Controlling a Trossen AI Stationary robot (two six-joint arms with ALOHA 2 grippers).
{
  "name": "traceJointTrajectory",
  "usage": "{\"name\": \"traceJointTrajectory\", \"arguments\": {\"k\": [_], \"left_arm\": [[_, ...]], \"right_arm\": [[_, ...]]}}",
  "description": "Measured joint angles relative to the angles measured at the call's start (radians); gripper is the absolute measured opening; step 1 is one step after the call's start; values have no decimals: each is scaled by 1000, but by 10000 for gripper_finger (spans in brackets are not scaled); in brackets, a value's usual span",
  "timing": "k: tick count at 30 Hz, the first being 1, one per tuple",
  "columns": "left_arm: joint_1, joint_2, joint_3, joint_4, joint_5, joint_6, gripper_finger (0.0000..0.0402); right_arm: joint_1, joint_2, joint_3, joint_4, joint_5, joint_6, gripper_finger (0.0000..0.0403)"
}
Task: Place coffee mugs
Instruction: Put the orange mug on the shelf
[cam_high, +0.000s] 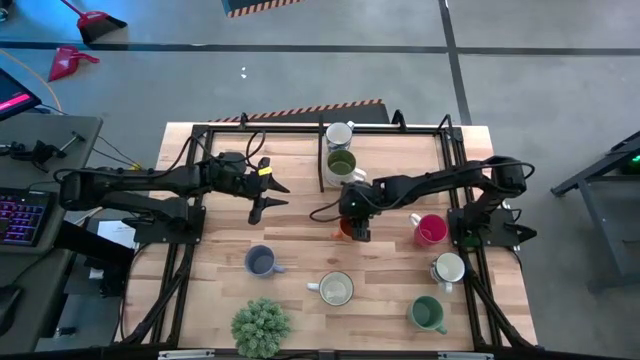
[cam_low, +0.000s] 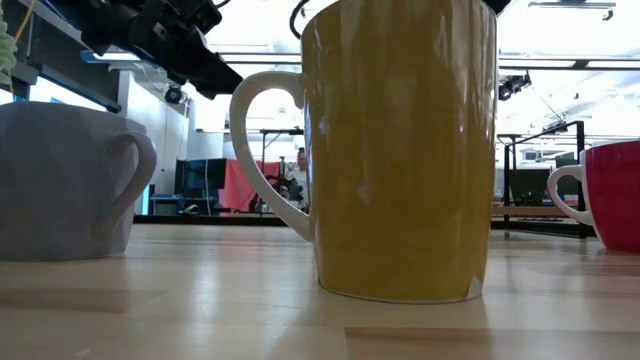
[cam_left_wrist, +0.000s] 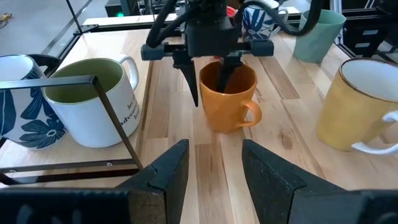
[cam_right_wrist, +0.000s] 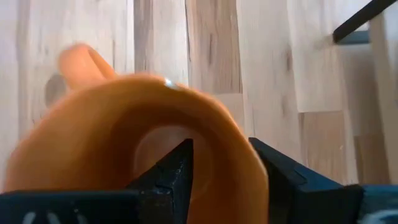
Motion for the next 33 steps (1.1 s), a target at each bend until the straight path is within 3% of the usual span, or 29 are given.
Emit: {"name": "traceJointTrajectory", "arguments": {"k": [7, 12, 19, 26, 33], "left_arm": [[0, 0, 0, -6, 1, 0, 138], [0, 0, 0, -15, 1, 0, 138], [0, 0, 0, -44, 0, 0, 138], [0, 0, 0, -65, -1, 0, 138], [0, 0, 0, -79, -1, 0, 138]], "right_arm": [[0, 41, 0, 5, -7, 26, 70], [2, 37, 2, 35, 49, 28, 14], [6, 17, 33, 33, 83, 9, 3], [35, -80, 175, -157, 179, 5, 1], [15, -145, 335, -361, 308, 129, 1]]}}
